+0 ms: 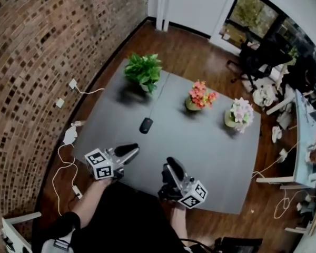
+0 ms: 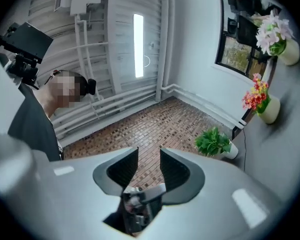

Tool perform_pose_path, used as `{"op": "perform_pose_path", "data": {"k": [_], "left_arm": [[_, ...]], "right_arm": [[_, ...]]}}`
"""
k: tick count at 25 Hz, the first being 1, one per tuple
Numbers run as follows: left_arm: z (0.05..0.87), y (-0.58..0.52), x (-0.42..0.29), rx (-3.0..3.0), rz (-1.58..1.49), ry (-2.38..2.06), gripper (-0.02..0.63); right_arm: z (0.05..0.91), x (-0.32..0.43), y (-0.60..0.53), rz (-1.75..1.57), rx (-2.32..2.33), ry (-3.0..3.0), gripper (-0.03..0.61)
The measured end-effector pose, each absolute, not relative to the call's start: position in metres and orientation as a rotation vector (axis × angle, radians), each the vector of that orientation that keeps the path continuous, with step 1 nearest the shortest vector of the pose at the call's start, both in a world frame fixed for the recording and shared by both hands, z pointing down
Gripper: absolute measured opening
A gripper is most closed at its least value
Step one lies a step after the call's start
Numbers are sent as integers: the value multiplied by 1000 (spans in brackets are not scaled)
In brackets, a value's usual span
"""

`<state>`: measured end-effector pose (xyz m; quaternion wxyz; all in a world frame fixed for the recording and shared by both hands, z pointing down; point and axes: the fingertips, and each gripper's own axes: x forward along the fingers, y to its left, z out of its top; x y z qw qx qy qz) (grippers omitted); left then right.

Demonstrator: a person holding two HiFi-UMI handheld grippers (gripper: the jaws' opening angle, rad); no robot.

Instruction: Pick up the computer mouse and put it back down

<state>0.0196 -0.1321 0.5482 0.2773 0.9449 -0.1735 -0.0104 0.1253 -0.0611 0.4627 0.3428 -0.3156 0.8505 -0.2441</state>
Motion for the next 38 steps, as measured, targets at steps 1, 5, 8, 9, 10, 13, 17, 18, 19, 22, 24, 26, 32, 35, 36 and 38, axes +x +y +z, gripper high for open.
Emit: {"op": "perform_pose_path", "data": {"k": [1,5,8,9,10,13,17,18,19,22,24,26,32,35,36,38], "left_arm": [[569,-151,20,2544,57,-551,63],[672,-229,24,2539,542,-927,384],[741,-263,30,2472,781,-1047,434],[758,-272,31,2449,824,-1071,434],[773,-279,33,2427,860,-1085,434],[814,-296,45,2371,948,-1063,434],[845,-316,57,2336,1048,-1065,433],[847,-320,58,2331,1055,-1082,430],[849,-321,59,2329,1052,-1095,429],[848,-319,64,2344,1041,-1074,290],[848,-320,60,2330,1080,-1027,287],[844,-317,54,2262,1039,-933,287],[734,-274,62,2034,227,-511,287],[623,-264,42,1881,-282,-297,287],[588,-261,32,1808,-454,-200,287],[534,-254,6,1668,-745,-6,287]], "right_arm": [[462,126,-61,-635,-837,2214,110],[463,128,-58,-652,-937,2226,110],[461,131,-53,-653,-1027,2217,110],[460,130,-51,-656,-1054,2215,110],[460,130,-49,-660,-1079,2212,110],[461,125,-45,-678,-1143,2217,110],[459,113,-46,-683,-1182,2263,110],[459,111,-46,-685,-1185,2270,110],[460,109,-47,-686,-1186,2274,110],[460,104,-48,-688,-1175,2290,110],[457,99,-51,-678,-1155,2305,110],[453,94,-55,-663,-1133,2315,110],[446,79,-66,-644,-1038,2341,110],[447,72,-74,-652,-987,2351,109],[446,70,-76,-654,-968,2352,110],[443,65,-80,-654,-929,2350,110]]}}
